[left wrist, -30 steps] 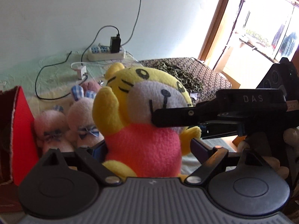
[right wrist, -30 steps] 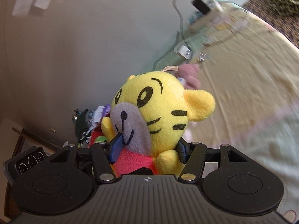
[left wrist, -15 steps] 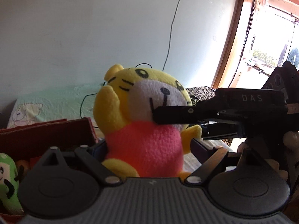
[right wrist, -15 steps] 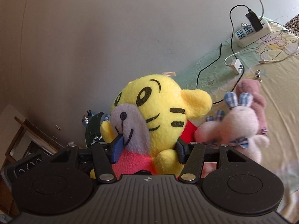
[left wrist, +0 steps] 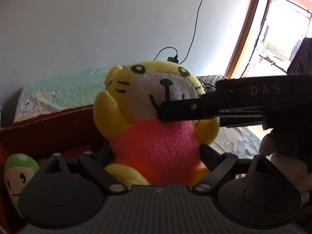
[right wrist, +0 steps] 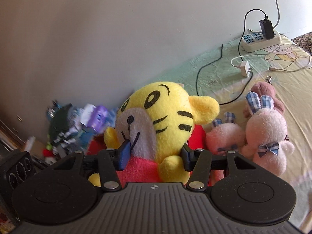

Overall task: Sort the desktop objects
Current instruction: 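Lower the tiger plush into the red box and open the right gripper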

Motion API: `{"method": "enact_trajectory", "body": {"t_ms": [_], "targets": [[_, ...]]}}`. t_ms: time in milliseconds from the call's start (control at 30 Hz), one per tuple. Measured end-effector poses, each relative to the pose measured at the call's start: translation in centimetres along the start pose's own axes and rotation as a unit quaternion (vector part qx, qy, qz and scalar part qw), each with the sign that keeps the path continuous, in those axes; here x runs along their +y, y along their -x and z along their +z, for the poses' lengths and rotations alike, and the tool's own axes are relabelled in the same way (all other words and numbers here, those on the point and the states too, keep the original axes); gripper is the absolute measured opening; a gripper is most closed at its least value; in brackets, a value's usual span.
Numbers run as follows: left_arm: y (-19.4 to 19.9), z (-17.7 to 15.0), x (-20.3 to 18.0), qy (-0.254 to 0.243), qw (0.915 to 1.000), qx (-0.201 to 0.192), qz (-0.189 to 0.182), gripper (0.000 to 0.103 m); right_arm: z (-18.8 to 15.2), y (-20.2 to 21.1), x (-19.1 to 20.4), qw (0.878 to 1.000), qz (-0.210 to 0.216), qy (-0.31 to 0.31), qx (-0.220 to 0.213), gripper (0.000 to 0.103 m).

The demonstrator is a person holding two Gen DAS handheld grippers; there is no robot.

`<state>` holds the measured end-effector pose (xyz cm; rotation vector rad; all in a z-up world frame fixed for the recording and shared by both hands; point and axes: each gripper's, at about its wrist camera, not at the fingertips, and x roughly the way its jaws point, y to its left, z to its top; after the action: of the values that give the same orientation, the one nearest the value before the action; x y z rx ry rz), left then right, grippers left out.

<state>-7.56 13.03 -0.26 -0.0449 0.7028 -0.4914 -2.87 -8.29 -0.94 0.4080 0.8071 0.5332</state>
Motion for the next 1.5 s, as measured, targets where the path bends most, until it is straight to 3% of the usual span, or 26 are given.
{"method": "enact_trajectory", "body": {"t_ms": [167,400,667,867,1000,1233,1500], "targets": [[0.1,-0.6,1.5,0.017,0.9997,0.003,-0.015,0.091,1.3,-1.9,1.7,0.996,-0.051,0.042,0.053,0.054],[0.6,-0.9,2.7,0.021,0.9996,-0.011,-0.018,0.092,1.7,-4.8,4.2,0.979,-0.117,0.133,0.105,0.053],[-0.2,-1.1,4.0,0.041,0.998,0.006,-0.048,0.091,1.2,-8.0,5.6,0.952,-0.154,0.206,0.165,0.054],[-1.8,-1.7,5.3,0.067,0.9951,0.033,-0.066,0.091,0.2,-10.2,5.3,0.942,-0.181,0.221,0.179,0.054],[-2.9,-1.9,5.4,0.073,0.9937,0.046,-0.072,0.091,-0.1,-10.4,5.2,0.942,-0.182,0.224,0.169,0.056],[-3.6,-1.7,5.4,0.073,0.9931,0.062,-0.068,0.09,-0.6,-9.9,4.3,0.96,-0.157,0.196,0.126,0.061],[-4.1,-1.3,5.2,0.062,0.9938,0.071,-0.059,0.097,-1.4,-7.9,4.0,0.976,-0.139,0.151,0.068,0.062]]}}
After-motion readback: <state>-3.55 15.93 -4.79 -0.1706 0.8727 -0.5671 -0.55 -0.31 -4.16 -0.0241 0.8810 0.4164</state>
